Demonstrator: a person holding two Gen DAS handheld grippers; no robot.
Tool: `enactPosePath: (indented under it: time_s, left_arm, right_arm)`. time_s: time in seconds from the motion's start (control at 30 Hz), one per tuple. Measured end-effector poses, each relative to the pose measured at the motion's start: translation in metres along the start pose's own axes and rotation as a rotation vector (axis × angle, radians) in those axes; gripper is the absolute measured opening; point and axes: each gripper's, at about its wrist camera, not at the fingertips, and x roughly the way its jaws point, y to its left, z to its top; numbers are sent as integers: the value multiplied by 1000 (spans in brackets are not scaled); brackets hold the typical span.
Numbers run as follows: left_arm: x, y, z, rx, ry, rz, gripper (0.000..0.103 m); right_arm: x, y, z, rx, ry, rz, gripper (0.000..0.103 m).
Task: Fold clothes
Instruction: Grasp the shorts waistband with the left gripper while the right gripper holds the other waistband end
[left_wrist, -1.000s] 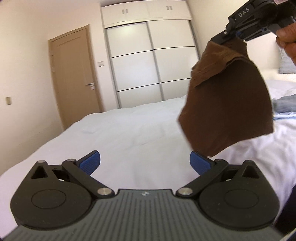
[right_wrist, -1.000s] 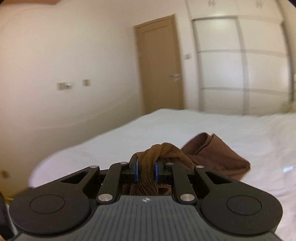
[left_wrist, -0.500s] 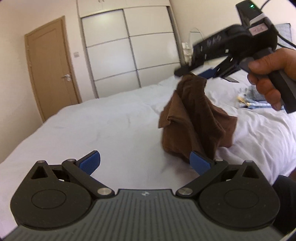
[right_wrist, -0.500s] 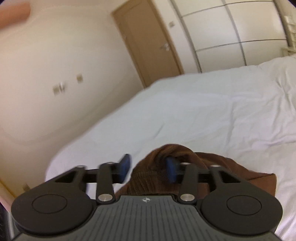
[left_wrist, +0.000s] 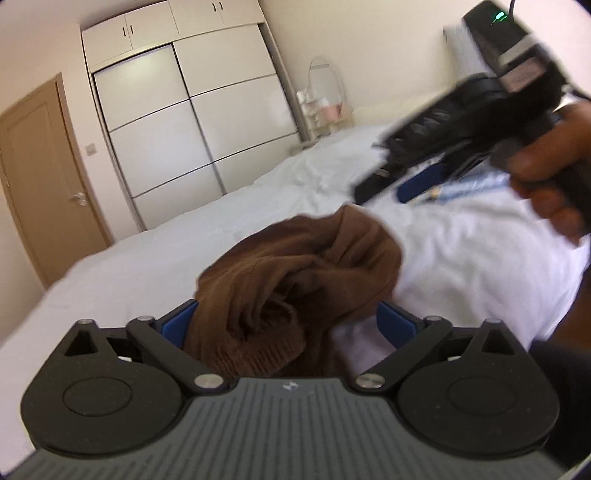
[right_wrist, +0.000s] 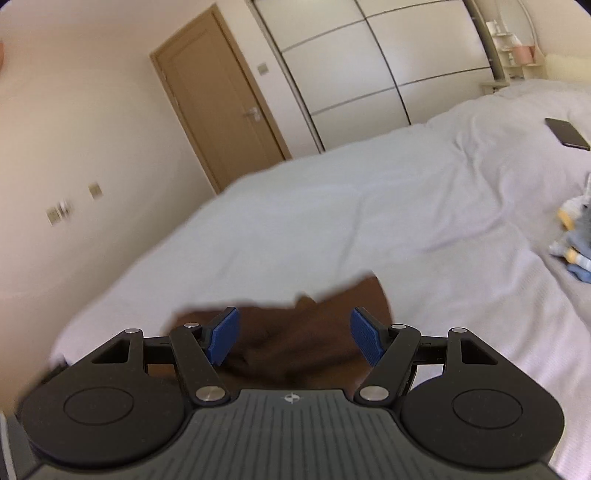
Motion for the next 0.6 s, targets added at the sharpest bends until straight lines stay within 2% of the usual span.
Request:
enactPosePath:
  time_s: [0.13,0.23,0.3,0.37,0.43,0.53,0.57,0.6]
  left_arm:
    - [-4,18,-8,14,29,43,96]
    - [-9,36,-16,-19,63,66,80]
    - [-14,46,-23,-75,75,57,78]
    - [-20,54,-30,-127,87,41,69]
    - [-26,57,-36,-158,100,23,68]
    - [-31,54,-44,-183,106,-5,68]
    - [-31,53,-45,-187,102,-12,69]
    - [-31,51,-45,-188,97,-16,69]
  right_arm:
    - [14,28,-22,-246,66,-10,69]
    - [26,53,-34,-488,96,-8,69]
    - [35,73,-43,-652,112,-1,69]
    - [44,92,-55,-815,119,11,69]
    - [59,105,-69,-964,120,11,69]
    - [81,113,-75,-1052,137,-1,65]
    - [86,114,-71,-1035,149,1,54]
    - [91,113,-65,-988,164,12,48]
